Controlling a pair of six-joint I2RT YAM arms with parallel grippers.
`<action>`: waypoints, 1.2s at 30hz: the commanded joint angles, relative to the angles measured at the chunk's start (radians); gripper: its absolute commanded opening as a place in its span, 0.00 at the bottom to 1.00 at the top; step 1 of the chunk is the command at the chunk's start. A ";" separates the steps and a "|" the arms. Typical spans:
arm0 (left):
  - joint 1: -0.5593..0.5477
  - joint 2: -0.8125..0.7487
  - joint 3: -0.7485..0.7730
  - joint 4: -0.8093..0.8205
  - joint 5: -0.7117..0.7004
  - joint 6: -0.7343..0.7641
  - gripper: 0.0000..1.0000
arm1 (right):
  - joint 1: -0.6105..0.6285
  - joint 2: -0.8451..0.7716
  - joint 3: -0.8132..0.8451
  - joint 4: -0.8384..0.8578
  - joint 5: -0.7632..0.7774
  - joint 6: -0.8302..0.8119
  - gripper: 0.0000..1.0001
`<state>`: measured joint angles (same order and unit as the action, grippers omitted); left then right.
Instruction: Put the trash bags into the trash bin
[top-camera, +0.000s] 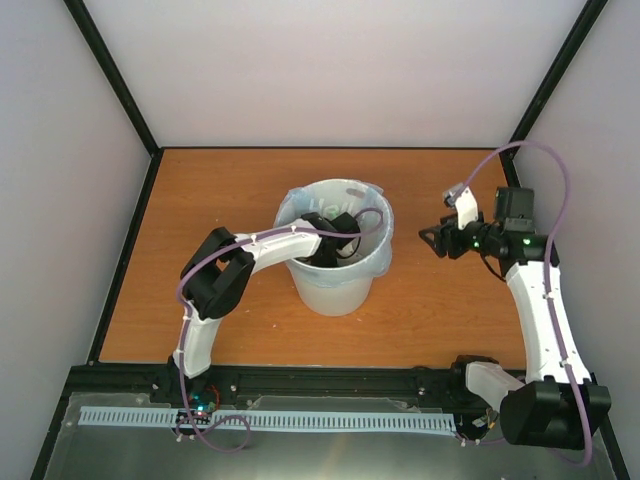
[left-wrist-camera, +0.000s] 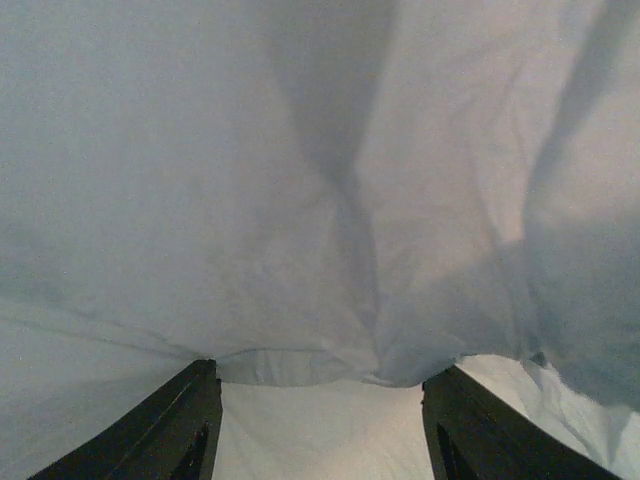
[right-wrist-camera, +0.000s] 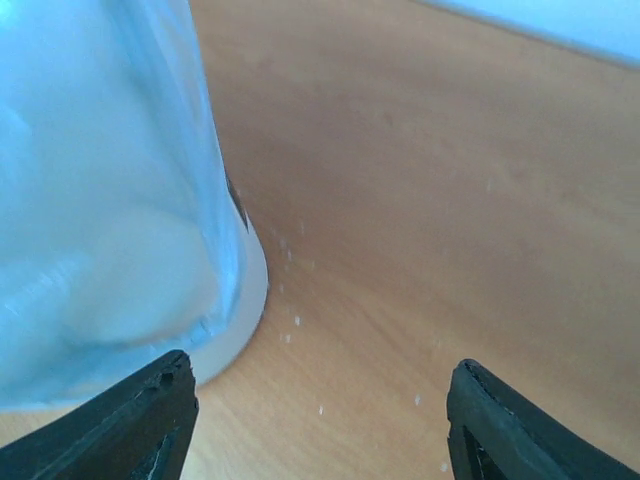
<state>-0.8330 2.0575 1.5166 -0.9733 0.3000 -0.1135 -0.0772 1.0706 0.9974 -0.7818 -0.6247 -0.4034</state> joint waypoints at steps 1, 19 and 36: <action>-0.018 0.059 -0.010 -0.063 0.030 -0.014 0.58 | -0.002 0.018 0.171 -0.088 -0.089 -0.019 0.69; -0.041 0.018 -0.041 -0.047 -0.003 -0.048 0.61 | 0.143 0.107 0.338 -0.254 -0.235 -0.090 0.75; -0.041 -0.027 0.035 -0.117 0.005 -0.059 0.61 | 0.276 0.122 0.277 -0.209 -0.133 -0.062 0.75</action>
<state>-0.8604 2.0247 1.5032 -1.0401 0.2913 -0.1707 0.1795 1.1885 1.2945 -1.0023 -0.7849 -0.4694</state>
